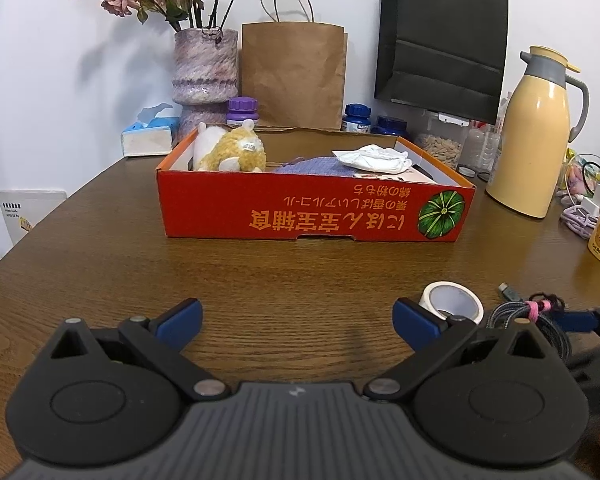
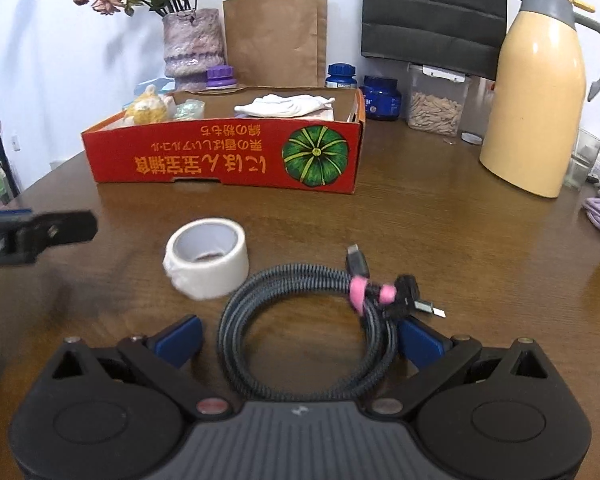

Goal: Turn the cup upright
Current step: 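Lower the right tool onto the black braided cable and close it, then lift the cable with the right tool while the left tool approaches the white tape roll, then close the left tool on the white tape roll and lift it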

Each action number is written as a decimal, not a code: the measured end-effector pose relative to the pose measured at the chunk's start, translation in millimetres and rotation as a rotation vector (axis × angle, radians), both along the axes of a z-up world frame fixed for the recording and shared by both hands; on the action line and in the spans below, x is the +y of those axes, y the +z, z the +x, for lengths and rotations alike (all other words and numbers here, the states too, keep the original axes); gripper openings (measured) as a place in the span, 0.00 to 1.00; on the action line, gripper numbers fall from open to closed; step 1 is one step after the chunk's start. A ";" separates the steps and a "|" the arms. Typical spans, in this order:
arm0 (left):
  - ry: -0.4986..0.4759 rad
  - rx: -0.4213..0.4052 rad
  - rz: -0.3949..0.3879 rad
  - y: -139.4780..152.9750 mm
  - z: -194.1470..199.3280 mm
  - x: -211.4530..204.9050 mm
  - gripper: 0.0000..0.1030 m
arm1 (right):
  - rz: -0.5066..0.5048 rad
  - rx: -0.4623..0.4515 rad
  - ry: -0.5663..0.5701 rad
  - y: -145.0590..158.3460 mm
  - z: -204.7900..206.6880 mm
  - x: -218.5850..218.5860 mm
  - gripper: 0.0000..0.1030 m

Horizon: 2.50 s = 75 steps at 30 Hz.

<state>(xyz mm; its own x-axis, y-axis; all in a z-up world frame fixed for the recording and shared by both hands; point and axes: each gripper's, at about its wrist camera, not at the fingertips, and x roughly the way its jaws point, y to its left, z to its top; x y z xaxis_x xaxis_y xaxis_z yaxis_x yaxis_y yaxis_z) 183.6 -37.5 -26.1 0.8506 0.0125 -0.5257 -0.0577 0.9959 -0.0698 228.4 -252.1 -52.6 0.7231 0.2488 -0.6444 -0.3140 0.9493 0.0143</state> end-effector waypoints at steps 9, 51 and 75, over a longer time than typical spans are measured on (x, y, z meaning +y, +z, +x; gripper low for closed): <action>0.000 0.003 -0.001 -0.1 -0.1 0.4 1.00 | 0.009 0.001 0.021 -0.4 22.8 5.7 0.99; -0.084 0.052 0.063 -11.7 48.9 -76.5 1.00 | 0.063 -0.352 -0.150 32.9 4.5 -60.5 0.85; -0.187 0.043 0.082 -17.1 68.5 -115.4 1.00 | 0.082 -0.353 -0.218 30.9 6.6 -72.3 0.86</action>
<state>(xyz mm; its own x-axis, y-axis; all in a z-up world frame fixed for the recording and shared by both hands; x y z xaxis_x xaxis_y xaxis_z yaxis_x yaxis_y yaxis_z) 252.2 -152.9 -43.2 0.8191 -0.0994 -0.5650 0.1276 0.9918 0.0104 235.0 -324.4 -21.7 0.9373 0.1053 -0.3321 -0.1047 0.9943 0.0198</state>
